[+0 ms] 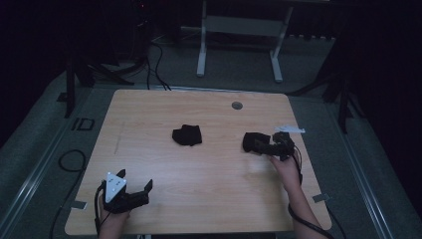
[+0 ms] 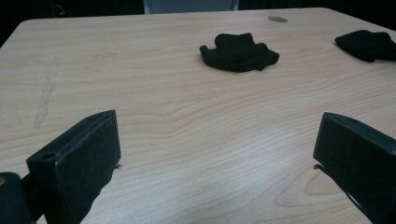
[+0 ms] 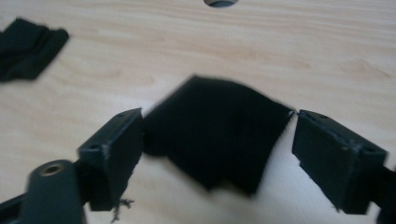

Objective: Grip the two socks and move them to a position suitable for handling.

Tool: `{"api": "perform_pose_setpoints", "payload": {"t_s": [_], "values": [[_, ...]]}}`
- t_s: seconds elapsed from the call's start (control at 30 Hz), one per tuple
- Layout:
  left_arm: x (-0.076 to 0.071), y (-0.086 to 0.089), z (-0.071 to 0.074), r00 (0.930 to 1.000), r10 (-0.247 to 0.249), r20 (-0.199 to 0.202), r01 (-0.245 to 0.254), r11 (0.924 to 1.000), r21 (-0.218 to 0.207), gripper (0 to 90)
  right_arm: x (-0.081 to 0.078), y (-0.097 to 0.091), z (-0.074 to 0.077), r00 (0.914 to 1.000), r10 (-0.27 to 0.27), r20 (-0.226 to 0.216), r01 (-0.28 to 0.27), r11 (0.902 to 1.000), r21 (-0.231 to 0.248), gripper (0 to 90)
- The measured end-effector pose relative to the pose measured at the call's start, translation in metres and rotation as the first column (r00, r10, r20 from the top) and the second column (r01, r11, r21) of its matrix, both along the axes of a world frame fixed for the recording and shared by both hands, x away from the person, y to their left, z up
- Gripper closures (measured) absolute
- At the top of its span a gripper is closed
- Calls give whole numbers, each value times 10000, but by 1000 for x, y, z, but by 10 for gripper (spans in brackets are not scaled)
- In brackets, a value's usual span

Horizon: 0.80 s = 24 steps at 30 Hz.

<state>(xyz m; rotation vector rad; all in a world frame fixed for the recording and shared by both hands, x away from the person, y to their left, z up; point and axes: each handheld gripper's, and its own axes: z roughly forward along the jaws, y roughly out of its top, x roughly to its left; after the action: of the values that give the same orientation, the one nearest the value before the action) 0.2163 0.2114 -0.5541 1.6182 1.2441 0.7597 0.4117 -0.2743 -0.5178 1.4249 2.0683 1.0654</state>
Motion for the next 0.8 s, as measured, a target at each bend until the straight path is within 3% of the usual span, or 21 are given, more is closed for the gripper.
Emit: {"api": "perform_pose_setpoints", "payload": {"t_s": [0.13,0.3,0.43,0.47,0.57,0.7,0.8], "values": [[0,3,0,10000,76,-65,-77,9998,-162,9,21,13,-1,9997,-178,-175,176,9998,-112,222],[0,3,0,9999,59,-83,-60,9999,-159,9,40,26,-16,9962,-622,-608,589,9968,-546,234],[0,3,-1,9999,-38,-107,37,9999,-142,9,44,36,-36,9931,-562,-1026,398,9871,-1548,278],[0,3,-1,9999,-59,-96,58,9999,-149,9,41,39,-38,9960,-514,-726,380,9838,-1749,318],[1,2,-2,9997,-101,-206,98,9998,-156,9,39,39,-39,9969,-474,-622,354,9828,-1813,458],[0,2,-1,9997,-127,-188,124,9999,-120,9,34,45,-37,9987,-119,-500,12,9781,-2083,708],[1,2,-2,9998,-107,-193,104,9998,-169,9,33,50,-37,9991,-73,-424,-27,9733,-2294,748]]}}
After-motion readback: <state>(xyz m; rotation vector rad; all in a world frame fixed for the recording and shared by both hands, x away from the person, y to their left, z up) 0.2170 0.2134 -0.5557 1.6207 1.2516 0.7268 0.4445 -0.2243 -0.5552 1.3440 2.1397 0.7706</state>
